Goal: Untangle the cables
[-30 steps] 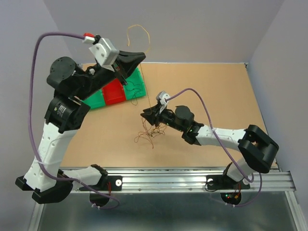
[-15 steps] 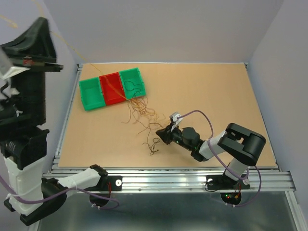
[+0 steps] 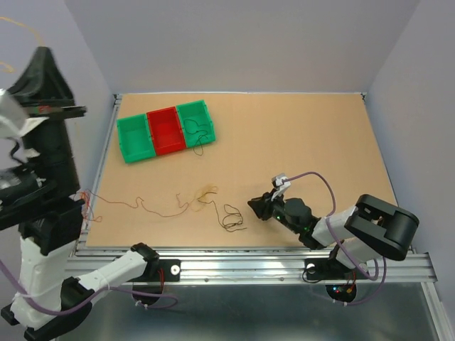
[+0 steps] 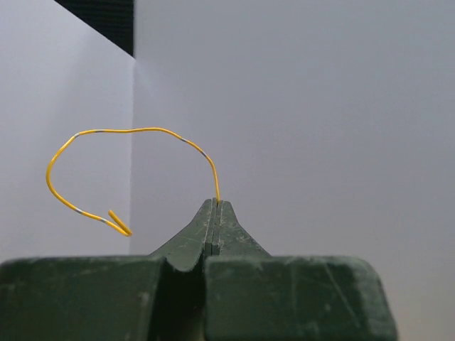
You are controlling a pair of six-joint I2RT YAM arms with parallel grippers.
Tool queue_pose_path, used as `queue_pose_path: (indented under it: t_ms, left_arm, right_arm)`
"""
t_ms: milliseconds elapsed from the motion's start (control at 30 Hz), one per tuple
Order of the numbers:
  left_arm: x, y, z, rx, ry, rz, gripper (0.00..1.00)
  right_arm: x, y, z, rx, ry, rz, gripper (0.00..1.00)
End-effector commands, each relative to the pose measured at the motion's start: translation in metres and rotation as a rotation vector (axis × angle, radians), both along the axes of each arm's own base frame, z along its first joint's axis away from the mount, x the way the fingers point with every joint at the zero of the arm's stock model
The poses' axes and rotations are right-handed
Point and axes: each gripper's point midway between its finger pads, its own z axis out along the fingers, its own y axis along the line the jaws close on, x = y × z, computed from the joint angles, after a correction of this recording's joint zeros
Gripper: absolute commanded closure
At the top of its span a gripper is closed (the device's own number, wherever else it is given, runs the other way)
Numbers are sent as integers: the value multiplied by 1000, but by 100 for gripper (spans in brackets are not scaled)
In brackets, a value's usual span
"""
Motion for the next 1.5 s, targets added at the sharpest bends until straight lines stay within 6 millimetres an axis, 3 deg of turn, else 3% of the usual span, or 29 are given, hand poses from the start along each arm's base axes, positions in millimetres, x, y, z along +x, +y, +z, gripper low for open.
queue_pose_path:
  t_ms: [0, 67, 100, 133, 200, 267, 433, 567, 633, 667, 700, 733, 767, 800, 833, 867, 933, 1000, 1033, 1067, 1100, 1167, 1233, 1300, 1333, 1367, 1400, 1433, 1467]
  left_arm:
    - [28, -40, -21, 101, 59, -101, 100]
    - [28, -51, -28, 137, 61, -149, 100]
    - [28, -56, -33, 148, 70, -177, 100]
    - [24, -61, -34, 170, 61, -210, 100]
    - [26, -70, -45, 188, 82, -252, 100]
    - [20, -77, -50, 209, 76, -298, 100]
    - [24, -107, -81, 259, 123, -436, 100]
    - [27, -162, -114, 369, 152, -672, 100]
    - [38, -186, -135, 392, 185, -759, 100]
    - [53, -207, -153, 425, 234, -814, 100]
    - [75, -226, -175, 426, 302, -846, 100]
    - [75, -226, -175, 415, 303, -852, 100]
    - [101, -245, -200, 429, 379, -865, 100]
    - [112, -253, -209, 435, 407, -873, 100]
    - [123, -262, -220, 442, 439, -883, 100]
    - [141, -280, -247, 463, 504, -912, 100]
    - [156, -299, -268, 479, 548, -938, 100]
    - [171, -325, -306, 519, 633, -964, 100]
    - [183, -338, -334, 565, 689, -950, 100]
    - [187, -345, -348, 594, 724, -943, 92]
    - [181, -358, -358, 643, 772, -951, 68]
    - [193, -369, -391, 713, 868, -902, 47]
    - [187, -370, -412, 804, 956, -872, 27]
    - [180, -361, -427, 857, 987, -845, 1]
    - [172, -353, -416, 862, 957, -838, 1]
    - [165, -344, -431, 883, 980, -833, 1]
    - [159, -338, -430, 891, 973, -827, 1]
    - [149, -327, -412, 893, 925, -817, 1]
    - [142, -320, -411, 903, 916, -817, 2]
  right_arm:
    - [-2, -1, 20, 50, -38, 9, 65]
    - [-1, -1, 30, 54, -65, 14, 57]
    - [-3, 2, 34, 53, -76, 36, 41]
    - [-3, 4, 33, 31, -78, 50, 32]
    - [-1, 18, 43, 26, -92, 99, 24]
    - [2, 22, 37, -17, -70, 105, 22]
    - [3, 30, 45, -3, -73, 121, 19]
    - [2, 20, 60, 47, -88, 77, 19]
    - [1, 13, 66, 70, -96, 52, 19]
    - [-3, 6, 64, 76, -90, 40, 19]
    - [-4, 0, 77, 116, -111, 21, 19]
    - [-5, -5, 83, 141, -121, 6, 19]
    - [-8, -13, 76, 140, -93, -18, 19]
    - [-5, -24, 91, 182, -116, -74, 19]
    - [-5, -31, 92, 187, -113, -98, 19]
    - [-7, -37, 83, 165, -85, -117, 19]
    - [-5, -55, 97, 203, -100, -191, 19]
    - [-7, -65, 90, 165, -73, -224, 19]
    - [-9, -70, 93, 166, -67, -234, 19]
    - [-10, -73, 94, 165, -66, -239, 19]
    - [-12, -74, 99, 181, -71, -236, 19]
    - [-14, -77, 93, 160, -52, -238, 19]
    - [-15, -78, 91, 147, -46, -233, 19]
    - [-17, -76, 87, 135, -32, -224, 19]
    - [-18, -75, 85, 130, -22, -216, 19]
    - [-18, -73, 78, 108, -2, -210, 19]
    - [-18, -71, 74, 96, 9, -203, 19]
    - [-20, -68, 68, 78, 28, -190, 19]
    - [-19, -66, 65, 70, 44, -190, 19]
